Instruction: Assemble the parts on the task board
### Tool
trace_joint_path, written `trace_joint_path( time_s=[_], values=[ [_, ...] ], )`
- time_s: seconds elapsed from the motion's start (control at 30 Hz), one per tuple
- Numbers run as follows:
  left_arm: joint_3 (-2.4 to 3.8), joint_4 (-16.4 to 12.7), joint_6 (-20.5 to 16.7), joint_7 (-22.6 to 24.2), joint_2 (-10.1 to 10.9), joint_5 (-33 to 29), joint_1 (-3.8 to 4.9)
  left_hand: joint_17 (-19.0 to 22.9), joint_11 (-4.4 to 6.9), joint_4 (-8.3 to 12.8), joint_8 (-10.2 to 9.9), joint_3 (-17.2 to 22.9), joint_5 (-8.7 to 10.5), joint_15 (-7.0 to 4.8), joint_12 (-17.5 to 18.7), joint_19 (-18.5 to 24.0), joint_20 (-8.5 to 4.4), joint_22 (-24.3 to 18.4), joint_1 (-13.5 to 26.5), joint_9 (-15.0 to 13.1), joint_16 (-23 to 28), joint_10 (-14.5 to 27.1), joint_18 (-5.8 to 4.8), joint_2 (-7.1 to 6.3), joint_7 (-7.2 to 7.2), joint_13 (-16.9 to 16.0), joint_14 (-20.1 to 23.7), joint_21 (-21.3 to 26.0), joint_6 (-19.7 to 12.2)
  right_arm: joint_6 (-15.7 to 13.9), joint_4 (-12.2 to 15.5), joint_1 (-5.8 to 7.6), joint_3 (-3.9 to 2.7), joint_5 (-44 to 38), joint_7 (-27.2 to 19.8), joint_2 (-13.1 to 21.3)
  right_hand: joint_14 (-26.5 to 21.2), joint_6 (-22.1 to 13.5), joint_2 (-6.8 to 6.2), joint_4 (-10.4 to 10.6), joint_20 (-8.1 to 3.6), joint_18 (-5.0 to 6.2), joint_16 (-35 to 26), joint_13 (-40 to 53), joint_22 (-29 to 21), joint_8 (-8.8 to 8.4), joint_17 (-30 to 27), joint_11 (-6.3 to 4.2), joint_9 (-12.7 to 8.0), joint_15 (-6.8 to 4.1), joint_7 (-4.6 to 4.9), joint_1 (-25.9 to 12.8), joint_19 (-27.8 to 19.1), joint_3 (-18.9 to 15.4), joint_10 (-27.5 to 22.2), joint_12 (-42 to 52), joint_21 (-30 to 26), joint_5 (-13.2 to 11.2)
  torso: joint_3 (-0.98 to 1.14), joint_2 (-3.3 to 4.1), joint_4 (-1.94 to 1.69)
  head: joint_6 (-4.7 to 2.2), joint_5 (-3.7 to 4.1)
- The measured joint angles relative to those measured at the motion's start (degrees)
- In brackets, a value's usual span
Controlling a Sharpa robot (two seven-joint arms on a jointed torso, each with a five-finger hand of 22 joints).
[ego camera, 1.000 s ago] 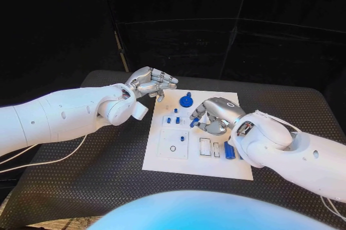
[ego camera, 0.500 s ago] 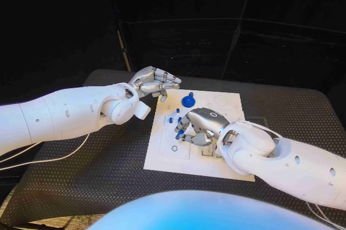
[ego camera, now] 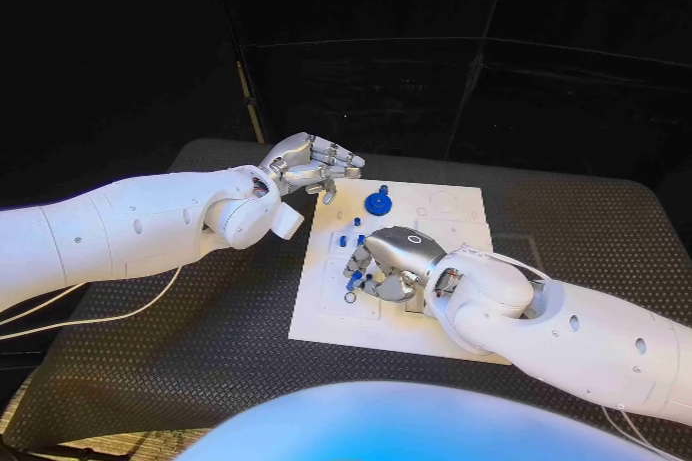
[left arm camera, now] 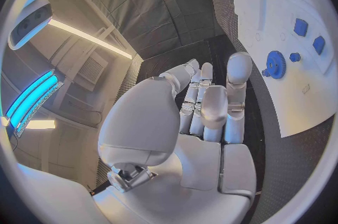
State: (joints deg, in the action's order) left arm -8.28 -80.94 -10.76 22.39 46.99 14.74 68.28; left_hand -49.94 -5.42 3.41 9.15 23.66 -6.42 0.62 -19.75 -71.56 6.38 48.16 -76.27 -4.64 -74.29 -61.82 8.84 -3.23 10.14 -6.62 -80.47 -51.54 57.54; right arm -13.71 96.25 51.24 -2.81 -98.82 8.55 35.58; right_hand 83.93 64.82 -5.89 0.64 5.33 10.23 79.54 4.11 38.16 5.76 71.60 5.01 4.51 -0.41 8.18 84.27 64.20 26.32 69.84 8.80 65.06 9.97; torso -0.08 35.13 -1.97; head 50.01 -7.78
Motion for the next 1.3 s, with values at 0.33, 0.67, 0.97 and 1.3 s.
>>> trace_joint_path(
  time_s=[0.33,0.67,0.97,1.3],
  values=[
    [0.0,-0.1,0.0,0.0,0.0,0.0,0.02,0.0,0.0,0.0,0.0,0.0,0.0,0.0,0.0,0.0,0.0,0.0,0.0,0.0,0.0,0.0,0.0,0.0,0.0,0.0,0.0,0.0,0.0,1.4,-0.9,-0.14,1.02,-1.1,-0.2,-0.7,0.0,0.0,-0.15,0.0,0.0,0.01,0.0,0.0,0.0,0.0,0.0,0.0,0.0,0.0,0.0,-0.1,0.0,0.0,0.0,0.0,0.0,-0.1,-0.02,-0.01,0.02,0.0,0.02],
    [0.0,-0.1,0.0,0.0,0.0,0.0,0.03,0.0,0.0,0.0,0.0,0.0,0.0,0.0,0.0,0.0,0.0,0.0,0.0,0.0,0.0,0.0,0.0,0.0,0.0,0.0,0.0,0.0,0.0,2.5,-1.6,-0.14,1.11,-1.7,-0.2,-1.2,0.0,0.0,-0.15,-0.1,0.0,0.01,0.0,0.0,0.0,0.0,0.0,0.0,0.0,0.0,-0.01,-0.1,0.0,0.1,0.0,-0.2,0.0,-0.2,-0.02,-0.01,0.01,0.0,-0.07],
    [0.0,-0.1,0.0,0.0,-0.1,0.0,0.03,0.0,0.0,0.0,0.0,0.0,0.0,0.0,0.0,0.0,0.0,0.0,0.0,0.0,0.0,0.0,0.0,0.0,0.0,0.0,0.0,0.0,0.0,2.9,-2.6,-0.2,1.16,-2.3,-0.1,-1.9,0.0,-0.1,-0.36,-0.1,0.0,0.01,0.0,0.0,0.0,0.0,0.0,0.0,0.0,0.0,-0.06,-0.4,0.0,0.1,0.0,-0.3,0.0,-0.1,-0.01,-0.03,0.01,0.0,-0.12],
    [0.0,-0.1,0.0,0.0,-0.1,0.0,0.04,0.0,0.0,0.0,0.0,0.0,0.0,0.0,0.0,0.0,0.0,0.0,0.0,0.0,0.0,0.0,0.0,0.0,0.0,0.0,0.0,0.0,0.0,3.2,-3.2,-0.18,1.76,-2.7,0.0,-2.6,0.0,-0.1,-0.33,-0.1,0.0,0.0,0.0,0.0,0.0,-0.23,0.0,0.0,0.0,0.0,-0.08,-0.3,0.0,0.1,0.0,-0.3,0.0,0.0,-0.01,-0.05,0.01,0.0,-0.03]
  ],
)
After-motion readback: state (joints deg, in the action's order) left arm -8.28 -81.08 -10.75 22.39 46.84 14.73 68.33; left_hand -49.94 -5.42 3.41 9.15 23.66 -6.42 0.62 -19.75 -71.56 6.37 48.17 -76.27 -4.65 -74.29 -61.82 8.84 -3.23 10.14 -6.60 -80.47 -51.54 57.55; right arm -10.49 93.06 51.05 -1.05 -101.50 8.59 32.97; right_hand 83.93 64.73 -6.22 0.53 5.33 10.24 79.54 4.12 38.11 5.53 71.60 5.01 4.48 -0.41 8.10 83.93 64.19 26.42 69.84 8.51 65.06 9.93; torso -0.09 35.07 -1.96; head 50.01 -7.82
